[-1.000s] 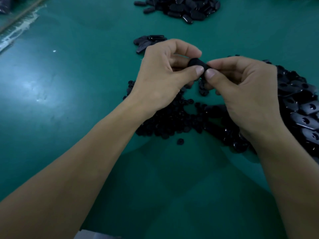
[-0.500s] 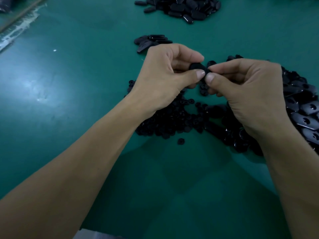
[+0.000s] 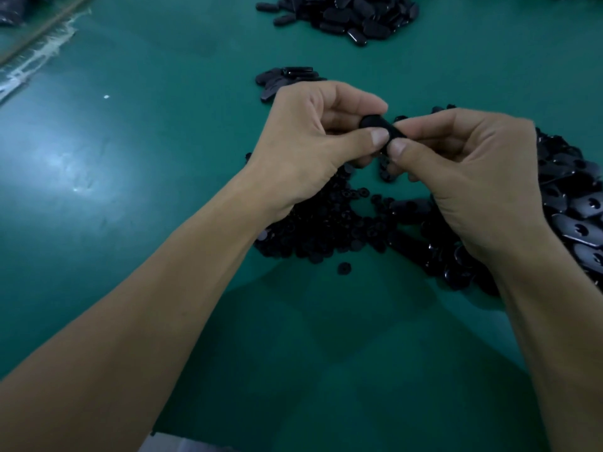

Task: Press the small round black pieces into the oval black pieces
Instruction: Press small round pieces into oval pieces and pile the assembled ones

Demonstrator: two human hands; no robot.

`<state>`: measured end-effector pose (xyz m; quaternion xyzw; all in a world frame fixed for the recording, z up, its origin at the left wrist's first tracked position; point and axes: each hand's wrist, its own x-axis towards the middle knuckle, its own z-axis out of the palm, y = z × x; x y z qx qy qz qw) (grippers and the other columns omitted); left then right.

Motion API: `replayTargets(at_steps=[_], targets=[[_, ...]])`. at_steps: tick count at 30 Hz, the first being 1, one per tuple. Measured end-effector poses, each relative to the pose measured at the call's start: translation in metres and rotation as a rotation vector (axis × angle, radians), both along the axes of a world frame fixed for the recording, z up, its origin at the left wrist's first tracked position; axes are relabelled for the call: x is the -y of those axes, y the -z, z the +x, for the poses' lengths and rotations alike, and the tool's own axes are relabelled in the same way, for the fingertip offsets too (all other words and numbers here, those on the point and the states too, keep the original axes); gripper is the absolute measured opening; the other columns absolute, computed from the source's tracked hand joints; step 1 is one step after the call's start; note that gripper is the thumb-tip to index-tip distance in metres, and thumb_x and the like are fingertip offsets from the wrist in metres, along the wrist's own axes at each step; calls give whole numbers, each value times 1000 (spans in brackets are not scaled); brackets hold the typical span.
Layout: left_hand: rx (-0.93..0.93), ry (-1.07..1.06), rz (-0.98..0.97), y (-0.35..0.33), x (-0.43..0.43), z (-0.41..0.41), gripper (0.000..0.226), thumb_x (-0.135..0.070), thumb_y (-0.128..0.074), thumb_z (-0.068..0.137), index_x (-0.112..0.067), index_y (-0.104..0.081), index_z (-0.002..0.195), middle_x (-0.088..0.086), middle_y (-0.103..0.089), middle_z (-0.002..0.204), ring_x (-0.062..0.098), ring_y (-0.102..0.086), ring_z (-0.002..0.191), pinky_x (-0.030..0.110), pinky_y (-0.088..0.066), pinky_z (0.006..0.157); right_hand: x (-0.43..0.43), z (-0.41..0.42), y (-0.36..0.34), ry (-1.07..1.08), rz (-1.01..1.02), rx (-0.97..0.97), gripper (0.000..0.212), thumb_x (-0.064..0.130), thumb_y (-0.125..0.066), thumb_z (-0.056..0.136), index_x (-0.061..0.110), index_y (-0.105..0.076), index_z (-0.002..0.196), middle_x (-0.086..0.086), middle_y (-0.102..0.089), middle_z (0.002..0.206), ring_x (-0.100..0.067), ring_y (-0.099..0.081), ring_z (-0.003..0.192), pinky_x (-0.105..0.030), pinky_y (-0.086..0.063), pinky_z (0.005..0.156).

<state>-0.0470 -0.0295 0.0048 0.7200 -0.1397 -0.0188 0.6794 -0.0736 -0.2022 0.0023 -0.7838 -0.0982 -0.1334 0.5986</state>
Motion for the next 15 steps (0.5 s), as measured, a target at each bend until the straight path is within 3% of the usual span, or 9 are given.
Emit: replayTargets(at_steps=[8,15], targets=[[-16,5,-1,1,0,1,19,2,-77,86,-14,-70,94,2,-75,79,9,-70,70,26,-60,73,-1,1,2,19,29,-18,11,12,-77,86,22,-72,87,12,-74,69,-5,-69,62,-12,-48,59],[-16,11,1,2,4,-1,20,5,-75,86,-13,-69,92,1,-74,78,6,-69,68,21,-57,69,2,0,1,25,-4,-24,10,10,-77,85,19,-71,86,13,-72,67,-3,-68,59,-11,-48,58]])
